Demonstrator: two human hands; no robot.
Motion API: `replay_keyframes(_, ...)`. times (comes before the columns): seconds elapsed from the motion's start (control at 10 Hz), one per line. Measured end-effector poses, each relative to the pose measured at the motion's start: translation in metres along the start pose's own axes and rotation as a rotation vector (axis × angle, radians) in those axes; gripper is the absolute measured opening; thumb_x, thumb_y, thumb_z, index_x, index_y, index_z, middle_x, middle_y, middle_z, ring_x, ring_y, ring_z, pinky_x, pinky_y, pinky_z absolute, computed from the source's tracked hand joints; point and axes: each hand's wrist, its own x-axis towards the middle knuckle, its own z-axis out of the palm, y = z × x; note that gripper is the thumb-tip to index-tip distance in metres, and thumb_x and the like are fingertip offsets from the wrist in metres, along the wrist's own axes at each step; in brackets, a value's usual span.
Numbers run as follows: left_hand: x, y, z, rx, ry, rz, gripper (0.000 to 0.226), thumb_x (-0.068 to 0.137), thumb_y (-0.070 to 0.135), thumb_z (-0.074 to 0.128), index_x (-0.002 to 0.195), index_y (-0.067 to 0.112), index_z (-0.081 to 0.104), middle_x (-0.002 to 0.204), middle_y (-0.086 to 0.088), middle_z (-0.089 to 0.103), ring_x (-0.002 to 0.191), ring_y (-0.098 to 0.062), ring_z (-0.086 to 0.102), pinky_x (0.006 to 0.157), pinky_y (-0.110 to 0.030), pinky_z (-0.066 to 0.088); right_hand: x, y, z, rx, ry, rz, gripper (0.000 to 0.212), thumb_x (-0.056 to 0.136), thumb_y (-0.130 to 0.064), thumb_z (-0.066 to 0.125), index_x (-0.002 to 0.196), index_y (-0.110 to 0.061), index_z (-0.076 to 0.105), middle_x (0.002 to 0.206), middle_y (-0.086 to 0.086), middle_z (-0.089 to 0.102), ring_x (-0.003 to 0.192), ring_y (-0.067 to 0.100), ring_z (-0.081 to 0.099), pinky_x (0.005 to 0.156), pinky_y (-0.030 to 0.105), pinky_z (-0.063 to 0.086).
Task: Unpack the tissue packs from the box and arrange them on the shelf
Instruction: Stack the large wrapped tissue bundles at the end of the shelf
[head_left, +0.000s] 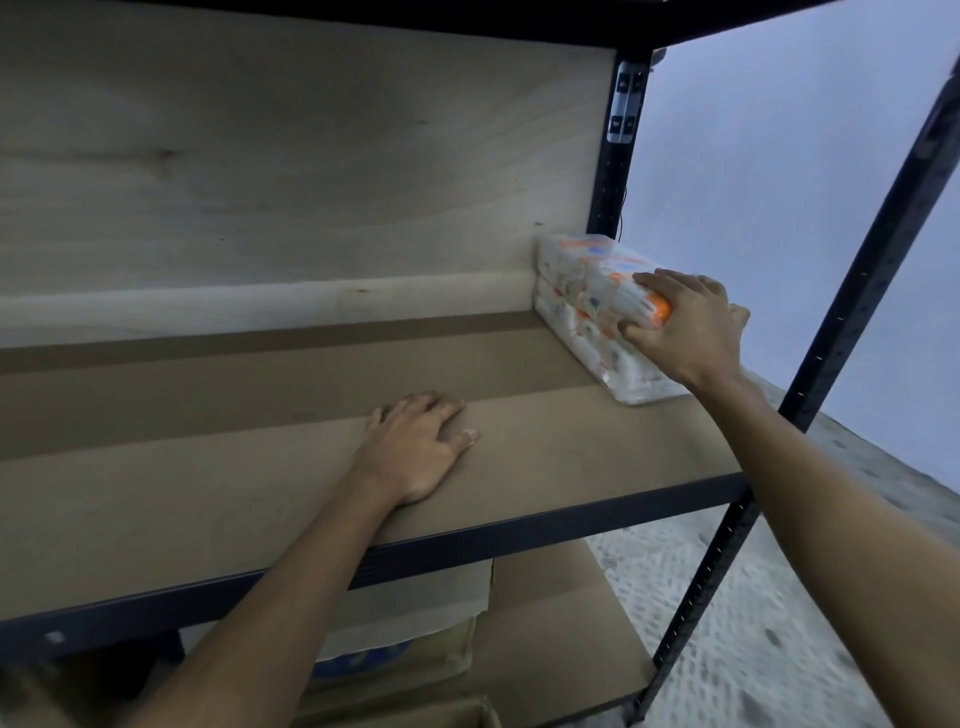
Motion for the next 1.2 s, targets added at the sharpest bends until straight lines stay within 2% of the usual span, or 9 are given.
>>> replay_keyframes(0.6, 0.001, 0.001, -0.001, 0.01, -0.008, -0.013, 0.055, 0.095, 0.06, 0.031, 0.145, 0.037, 0.032, 0.157, 0.006, 0.024, 0.145, -0.015, 0.019, 0.118, -0.043, 0.012, 0.014, 0.012, 0.019, -0.012, -0.04, -0.038, 0.062, 0.075, -0.054, 0.065, 0.133, -0.039, 0.048, 0.145, -0.007, 0.044, 0.141, 0.024, 0.024, 0.101, 0.053, 0.023)
replay_keyframes(0.9, 0.003, -0.001, 0.003, 0.004, -0.001, -0.009, 0.056, 0.094, 0.061, 0.031, 0.145, 0.037, 0.034, 0.157, 0.007, 0.025, 0.144, -0.014, 0.02, 0.117, -0.045, 0.013, 0.014, 0.009, 0.013, 0.015, -0.06, -0.04, 0.068, 0.067, -0.062, 0.059, 0.13, -0.04, 0.051, 0.139, -0.008, 0.047, 0.135, 0.02, 0.031, 0.097, 0.049, 0.024)
replay_keyframes(1.0, 0.003, -0.002, 0.003, 0.001, 0.001, -0.008, 0.056, 0.094, 0.061, 0.031, 0.144, 0.038, 0.034, 0.157, 0.007, 0.025, 0.144, -0.014, 0.02, 0.117, -0.045, 0.013, 0.014, 0.008, 0.01, 0.012, -0.078, -0.027, 0.067, 0.069, -0.066, 0.056, 0.131, -0.04, 0.05, 0.141, -0.008, 0.046, 0.136, 0.019, 0.029, 0.099, 0.05, 0.023)
replay_keyframes(1.2, 0.002, 0.0, 0.001, 0.002, -0.003, -0.007, 0.056, 0.094, 0.06, 0.032, 0.145, 0.037, 0.034, 0.157, 0.007, 0.025, 0.144, -0.015, 0.02, 0.117, -0.045, 0.013, 0.012, 0.007, 0.005, 0.002, -0.068, -0.035, 0.062, 0.075, -0.061, 0.048, 0.132, -0.038, 0.051, 0.144, -0.006, 0.046, 0.139, 0.022, 0.028, 0.103, 0.052, 0.02)
